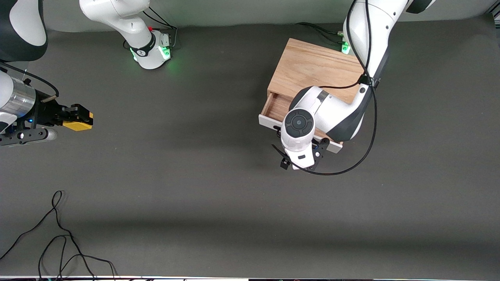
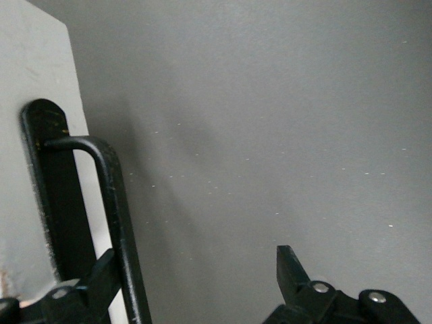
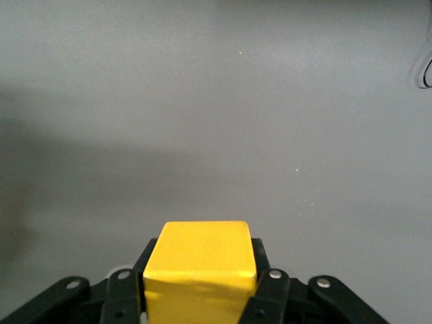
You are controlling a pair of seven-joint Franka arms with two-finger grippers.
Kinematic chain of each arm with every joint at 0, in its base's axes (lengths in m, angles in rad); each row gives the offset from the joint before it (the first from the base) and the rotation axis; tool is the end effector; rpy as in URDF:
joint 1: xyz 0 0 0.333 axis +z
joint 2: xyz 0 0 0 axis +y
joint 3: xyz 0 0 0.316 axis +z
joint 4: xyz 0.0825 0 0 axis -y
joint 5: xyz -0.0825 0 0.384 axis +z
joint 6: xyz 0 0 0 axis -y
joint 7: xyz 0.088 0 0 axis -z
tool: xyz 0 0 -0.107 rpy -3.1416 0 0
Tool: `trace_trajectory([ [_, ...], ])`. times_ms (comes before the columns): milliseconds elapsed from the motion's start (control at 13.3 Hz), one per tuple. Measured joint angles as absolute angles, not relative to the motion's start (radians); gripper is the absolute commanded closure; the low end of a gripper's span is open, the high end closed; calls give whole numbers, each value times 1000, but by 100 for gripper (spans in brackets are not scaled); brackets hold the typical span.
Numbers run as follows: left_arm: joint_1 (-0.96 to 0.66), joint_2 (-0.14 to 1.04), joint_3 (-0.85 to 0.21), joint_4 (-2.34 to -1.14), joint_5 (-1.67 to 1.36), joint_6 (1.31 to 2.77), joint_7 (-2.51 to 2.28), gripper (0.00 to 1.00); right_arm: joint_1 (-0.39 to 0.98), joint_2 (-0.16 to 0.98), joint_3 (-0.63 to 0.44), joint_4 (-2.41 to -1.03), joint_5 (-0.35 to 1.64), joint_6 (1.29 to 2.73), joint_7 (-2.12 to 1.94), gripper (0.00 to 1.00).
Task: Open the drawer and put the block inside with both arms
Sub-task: 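Pull the drawer open by its handle with the left gripper, then carry the cube over the open drawer while the left gripper withdraws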
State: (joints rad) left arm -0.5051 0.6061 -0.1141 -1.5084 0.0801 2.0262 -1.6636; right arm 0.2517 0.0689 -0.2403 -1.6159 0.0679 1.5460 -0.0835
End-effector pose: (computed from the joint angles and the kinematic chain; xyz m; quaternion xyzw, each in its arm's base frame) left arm 0.5777 -0.3910 0.3054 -0.8711 -0.4893 0.0153 0.0391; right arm 0.5667 0.0180 0.5639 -0.9963 -0.0455 0.0673 0.0282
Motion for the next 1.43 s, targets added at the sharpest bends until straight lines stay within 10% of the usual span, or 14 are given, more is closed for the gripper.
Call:
trace_trajectory([
  [829,-505,677,-118,-1376,101,2069,-1664,0,257,72,-240,-1612,68,1546,-83,100],
  [1433,-489,618,-118,-1158,106,1732,-1558,0,326,81,-236,-1590,68,1546,30,100],
])
